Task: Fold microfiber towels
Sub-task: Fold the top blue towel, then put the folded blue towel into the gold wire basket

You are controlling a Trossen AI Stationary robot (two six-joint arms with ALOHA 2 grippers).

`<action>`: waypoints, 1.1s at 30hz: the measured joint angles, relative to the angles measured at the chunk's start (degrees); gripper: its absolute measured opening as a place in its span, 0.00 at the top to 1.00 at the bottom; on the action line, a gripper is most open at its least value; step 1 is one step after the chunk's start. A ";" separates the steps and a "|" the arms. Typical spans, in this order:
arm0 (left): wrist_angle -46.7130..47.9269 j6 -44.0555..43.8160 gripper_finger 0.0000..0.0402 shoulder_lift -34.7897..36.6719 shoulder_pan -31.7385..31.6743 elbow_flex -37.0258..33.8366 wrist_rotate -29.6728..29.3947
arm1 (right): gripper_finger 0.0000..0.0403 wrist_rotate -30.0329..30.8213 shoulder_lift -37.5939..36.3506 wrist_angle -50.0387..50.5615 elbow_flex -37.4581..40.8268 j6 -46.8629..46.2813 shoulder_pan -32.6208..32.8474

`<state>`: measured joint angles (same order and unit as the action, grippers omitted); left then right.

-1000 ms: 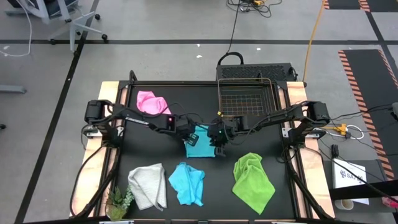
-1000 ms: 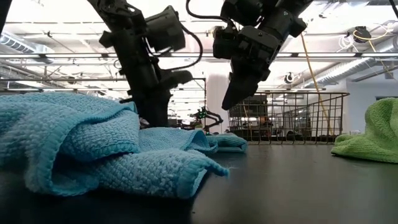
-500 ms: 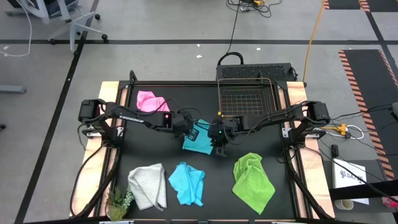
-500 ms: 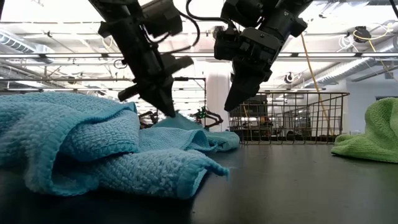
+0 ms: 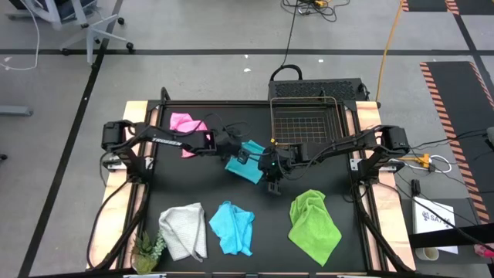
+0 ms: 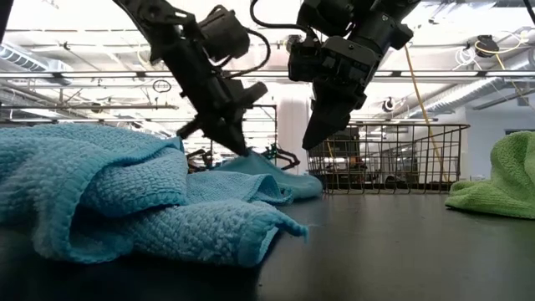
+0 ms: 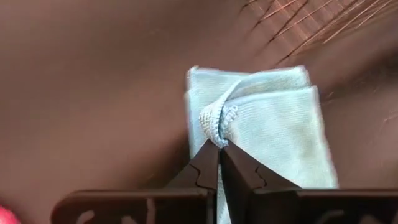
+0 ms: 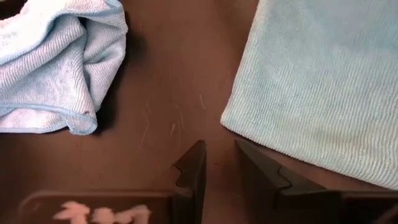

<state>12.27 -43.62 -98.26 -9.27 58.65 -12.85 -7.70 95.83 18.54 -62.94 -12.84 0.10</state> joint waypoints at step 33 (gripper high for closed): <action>7.94 3.95 0.63 1.64 -2.67 -0.06 4.22 | 0.81 1.73 0.00 2.74 1.17 -12.38 -0.34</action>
<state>20.21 -39.66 -96.62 -11.94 58.59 -8.62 -5.97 95.83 21.28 -61.76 -25.22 -0.24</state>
